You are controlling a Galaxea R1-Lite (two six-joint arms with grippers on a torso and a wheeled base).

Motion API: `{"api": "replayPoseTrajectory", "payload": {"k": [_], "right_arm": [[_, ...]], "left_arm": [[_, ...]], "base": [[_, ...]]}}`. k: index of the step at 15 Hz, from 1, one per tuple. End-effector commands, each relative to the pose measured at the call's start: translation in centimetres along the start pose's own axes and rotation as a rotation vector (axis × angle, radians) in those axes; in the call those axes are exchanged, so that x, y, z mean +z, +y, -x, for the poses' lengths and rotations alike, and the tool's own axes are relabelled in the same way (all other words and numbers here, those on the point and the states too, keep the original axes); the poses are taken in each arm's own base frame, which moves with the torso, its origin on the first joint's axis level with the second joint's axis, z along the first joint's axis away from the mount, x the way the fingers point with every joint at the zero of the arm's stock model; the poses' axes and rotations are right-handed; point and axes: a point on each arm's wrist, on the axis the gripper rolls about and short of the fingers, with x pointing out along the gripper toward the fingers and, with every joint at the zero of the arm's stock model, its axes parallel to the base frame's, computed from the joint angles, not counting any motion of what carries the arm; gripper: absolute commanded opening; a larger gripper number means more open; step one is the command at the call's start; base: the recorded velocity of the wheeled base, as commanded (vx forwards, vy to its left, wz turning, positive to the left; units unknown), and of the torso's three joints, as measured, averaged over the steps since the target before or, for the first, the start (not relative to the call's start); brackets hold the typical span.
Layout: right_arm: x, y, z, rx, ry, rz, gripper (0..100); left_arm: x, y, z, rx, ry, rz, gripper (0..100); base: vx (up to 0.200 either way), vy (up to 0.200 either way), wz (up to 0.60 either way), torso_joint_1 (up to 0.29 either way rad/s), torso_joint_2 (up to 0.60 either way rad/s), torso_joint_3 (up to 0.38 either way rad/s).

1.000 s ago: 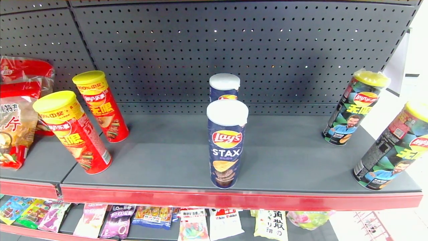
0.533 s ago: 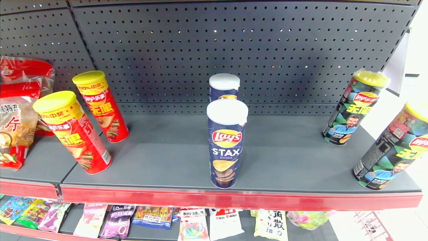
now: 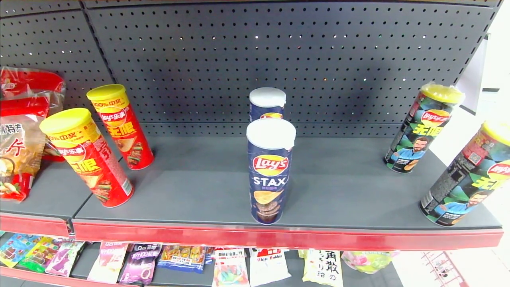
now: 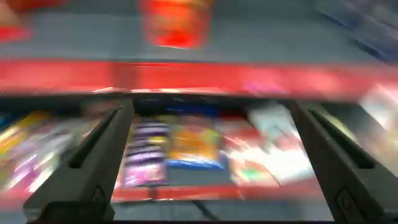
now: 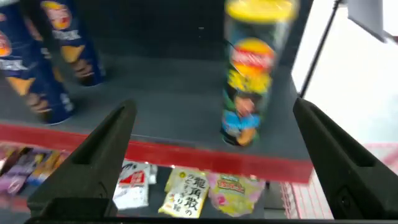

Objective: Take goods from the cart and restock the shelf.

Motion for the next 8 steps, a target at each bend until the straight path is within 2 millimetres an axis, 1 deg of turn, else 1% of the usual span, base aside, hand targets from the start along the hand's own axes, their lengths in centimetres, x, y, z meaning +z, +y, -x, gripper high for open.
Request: {"api": "replayPoseTrajectory", "payload": {"k": [1,2,3,4,5,7,8], "right_arm": [[2.5,0.7,-8.2,0.294,0.205,0.008,100],[2.2,0.9,-8.6,0.309,0.227,0.005,100],[2.1,1.4,-9.6,0.352,0.258,0.005,100],[2.0,1.9,-10.4,0.389,0.28,0.003,100],[1.9,2.3,-10.7,0.416,0.299,-0.006,100],[1.2,3.2,-11.7,0.466,0.353,-0.013,100],[0.7,4.0,-12.8,0.507,0.382,-0.007,100]], "left_arm": [[-0.1,-0.1,-0.1,0.034,0.042,-0.035,100],[-0.1,-0.1,-0.1,0.098,0.042,-0.019,100],[-0.2,-0.4,-0.1,0.285,0.025,-0.01,100],[-0.2,-0.5,0.0,0.316,0.015,-0.002,100],[-0.2,-0.5,0.0,0.293,0.01,-0.016,100],[-0.3,-0.5,0.2,0.192,-0.015,-0.032,100],[-0.3,-0.5,0.3,0.201,-0.025,-0.028,100]], "base": [[0.0,0.0,0.0,0.0,0.0,0.0],[0.0,0.0,0.0,0.0,0.0,0.0],[0.0,0.0,0.0,0.0,0.0,0.0],[0.0,0.0,0.0,0.0,0.0,0.0],[0.0,0.0,0.0,0.0,0.0,0.0],[0.0,0.0,0.0,0.0,0.0,0.0],[0.0,0.0,0.0,0.0,0.0,0.0]]}}
